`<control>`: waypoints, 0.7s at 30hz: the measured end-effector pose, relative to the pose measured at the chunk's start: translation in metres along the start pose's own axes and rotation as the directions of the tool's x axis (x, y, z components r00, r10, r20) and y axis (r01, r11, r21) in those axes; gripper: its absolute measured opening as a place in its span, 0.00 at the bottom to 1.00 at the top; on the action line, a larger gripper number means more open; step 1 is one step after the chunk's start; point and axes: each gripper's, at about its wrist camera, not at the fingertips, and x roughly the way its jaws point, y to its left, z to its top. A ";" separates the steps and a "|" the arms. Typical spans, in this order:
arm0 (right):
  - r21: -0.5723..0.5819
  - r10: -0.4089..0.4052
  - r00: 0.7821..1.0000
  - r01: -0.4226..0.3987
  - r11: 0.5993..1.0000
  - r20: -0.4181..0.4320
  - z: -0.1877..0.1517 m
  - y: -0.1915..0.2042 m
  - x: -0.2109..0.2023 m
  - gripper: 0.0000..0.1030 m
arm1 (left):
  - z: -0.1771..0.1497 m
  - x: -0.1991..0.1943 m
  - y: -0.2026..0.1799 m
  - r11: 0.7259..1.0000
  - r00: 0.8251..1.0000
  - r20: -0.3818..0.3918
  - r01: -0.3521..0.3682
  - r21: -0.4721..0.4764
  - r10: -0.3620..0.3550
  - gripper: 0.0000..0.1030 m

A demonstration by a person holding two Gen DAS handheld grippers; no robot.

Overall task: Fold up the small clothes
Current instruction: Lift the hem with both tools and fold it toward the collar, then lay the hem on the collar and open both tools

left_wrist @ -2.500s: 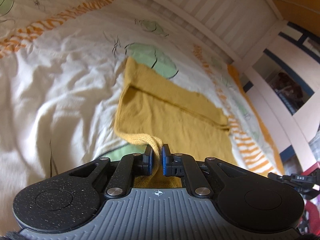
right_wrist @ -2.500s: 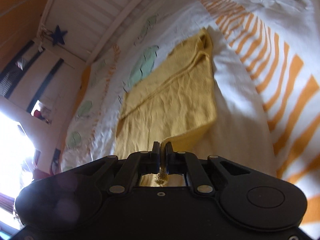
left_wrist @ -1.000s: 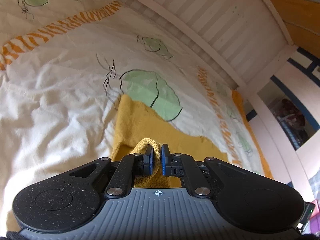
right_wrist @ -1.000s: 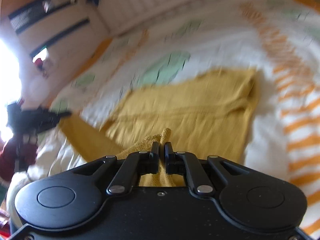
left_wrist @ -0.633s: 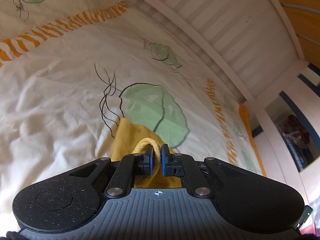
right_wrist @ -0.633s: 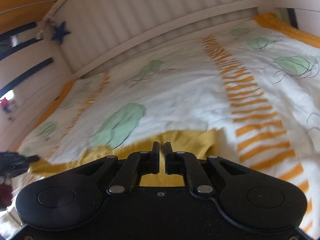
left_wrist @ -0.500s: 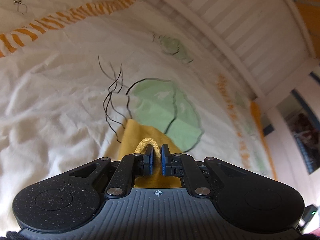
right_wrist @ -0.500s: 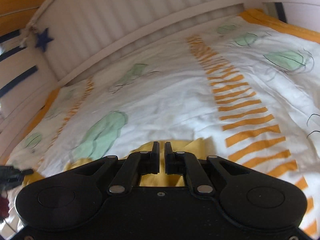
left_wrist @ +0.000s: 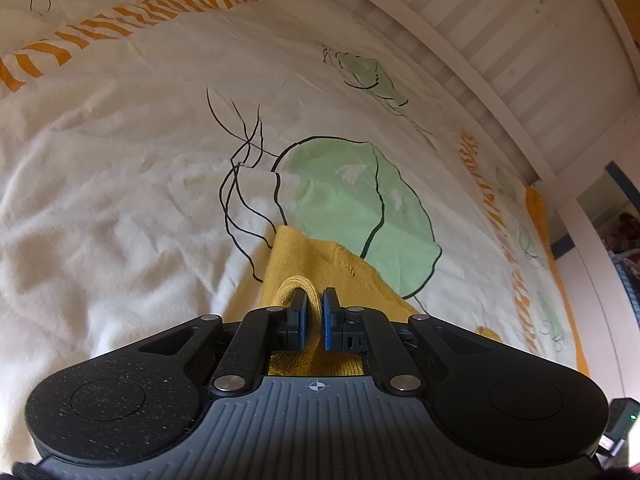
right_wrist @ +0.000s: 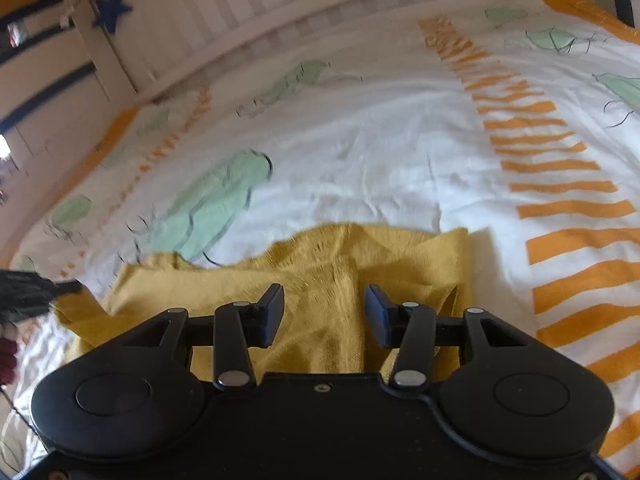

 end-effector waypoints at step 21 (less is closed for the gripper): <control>0.127 -0.202 0.978 0.194 0.973 0.056 0.027 -0.028 -0.004 0.09 | 0.024 0.048 -0.008 0.995 0.997 -0.027 -0.068 -0.073 0.066 0.10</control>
